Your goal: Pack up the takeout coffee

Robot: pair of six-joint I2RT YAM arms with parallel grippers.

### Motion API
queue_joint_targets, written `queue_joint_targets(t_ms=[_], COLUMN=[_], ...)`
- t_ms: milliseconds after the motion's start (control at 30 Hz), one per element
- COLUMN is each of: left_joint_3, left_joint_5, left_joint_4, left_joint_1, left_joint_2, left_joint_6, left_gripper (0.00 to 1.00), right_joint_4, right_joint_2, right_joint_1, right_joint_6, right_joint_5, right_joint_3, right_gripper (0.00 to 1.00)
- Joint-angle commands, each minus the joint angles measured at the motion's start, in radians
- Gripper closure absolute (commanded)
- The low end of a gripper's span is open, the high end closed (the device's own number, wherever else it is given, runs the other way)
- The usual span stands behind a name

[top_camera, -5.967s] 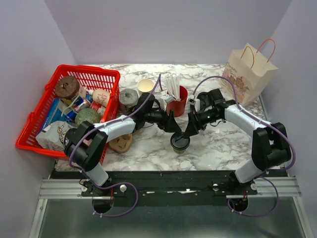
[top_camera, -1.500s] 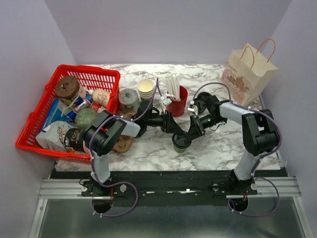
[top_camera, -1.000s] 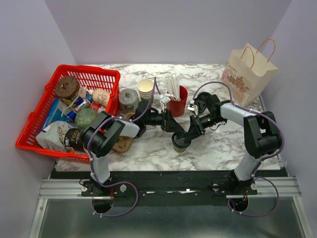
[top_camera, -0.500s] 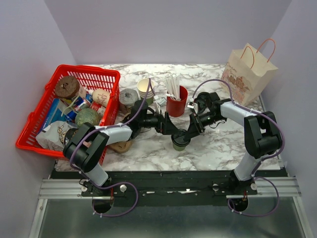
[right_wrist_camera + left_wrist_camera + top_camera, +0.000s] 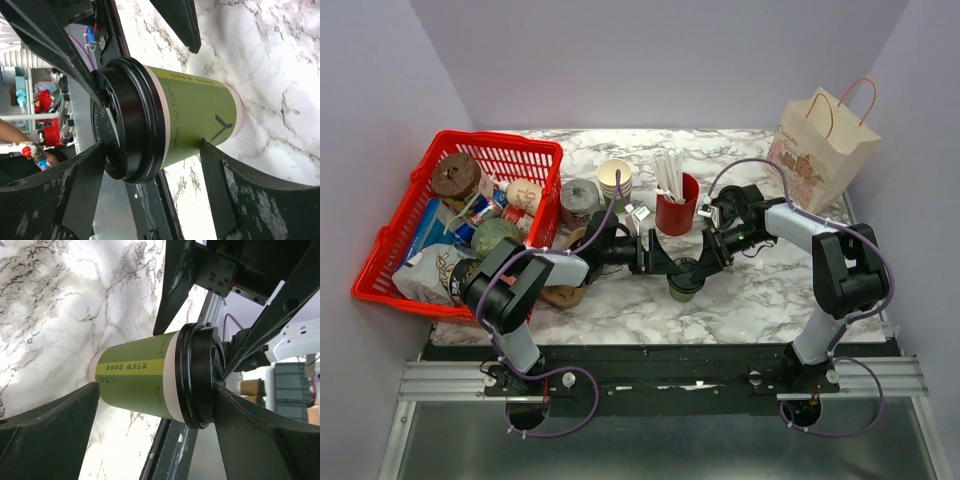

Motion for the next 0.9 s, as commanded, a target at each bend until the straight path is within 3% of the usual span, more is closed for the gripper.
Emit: queue_joint_targets(t_ms=[0, 367, 567, 867], left_joint_3=[-0.028, -0.005, 0.004, 0.008], left_joint_5=[-0.095, -0.135, -0.065, -0.019], left_joint_4=[-0.001, -0.078, 0.033, 0.08], left_joint_1=[0.016, 0.02, 0.02, 0.02], left_joint_2=[0.077, 0.189, 0.18, 0.135], left_joint_6=[-0.033, -0.06, -0.056, -0.034], left_gripper=[0.04, 0.05, 0.05, 0.05], right_joint_4=[0.012, 0.055, 0.089, 0.143], right_joint_2=[0.032, 0.092, 0.069, 0.077], right_joint_1=[-0.001, -0.003, -0.029, -0.064], right_joint_6=[-0.041, -0.013, -0.007, 0.094], right_joint_5=[0.051, -0.018, -0.171, -0.265], right_joint_3=[0.013, -0.013, -0.031, 0.018], right_gripper=[0.18, 0.19, 0.14, 0.09])
